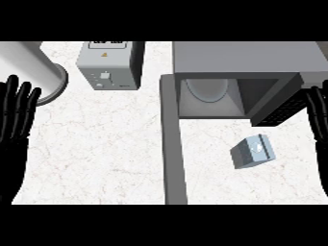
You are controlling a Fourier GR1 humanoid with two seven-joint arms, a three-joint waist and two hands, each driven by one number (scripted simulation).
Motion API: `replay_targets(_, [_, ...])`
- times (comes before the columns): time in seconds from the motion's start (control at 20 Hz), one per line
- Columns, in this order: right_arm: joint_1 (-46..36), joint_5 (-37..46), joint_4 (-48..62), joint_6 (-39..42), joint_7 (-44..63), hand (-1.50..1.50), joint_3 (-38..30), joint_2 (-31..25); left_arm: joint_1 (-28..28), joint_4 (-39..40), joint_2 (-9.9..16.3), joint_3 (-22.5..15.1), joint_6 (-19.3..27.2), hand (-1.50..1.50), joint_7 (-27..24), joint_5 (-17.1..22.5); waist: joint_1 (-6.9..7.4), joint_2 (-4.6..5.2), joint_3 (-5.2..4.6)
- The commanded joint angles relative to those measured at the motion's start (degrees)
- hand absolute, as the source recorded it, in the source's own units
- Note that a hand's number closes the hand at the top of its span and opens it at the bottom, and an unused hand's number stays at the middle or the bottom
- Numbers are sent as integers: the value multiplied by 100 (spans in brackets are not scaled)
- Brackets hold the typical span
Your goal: Pick up the milk, place it into the microwave and close the microwave
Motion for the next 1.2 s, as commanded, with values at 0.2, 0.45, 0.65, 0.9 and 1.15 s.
replay_targets(0.2, [-55, 1750, 90, -1573, 219, -150, 887, 634, -355, 467, 414, 880, -338, -150, -116, 627, 25, 38, -48])
replay_targets(0.45, [-318, 755, 61, -2341, 761, -150, 1833, 645, -116, 491, 222, 970, -325, -150, 566, 1230, 49, 29, -42])
replay_targets(0.65, [431, 1261, -240, -2923, 501, -150, 2877, 648, 534, 220, 99, 944, -485, -150, 309, 1208, 16, 22, -41])
replay_targets(0.9, [-234, 1520, 356, -3667, 654, -150, 3071, 649, 791, 246, -262, 570, -436, -150, 41, 828, 19, 31, -42])
replay_targets(1.15, [411, 1991, 400, -3857, 334, -150, 2909, 575, 1413, -232, -331, 574, -635, -150, -109, 906, 9, 27, -41])
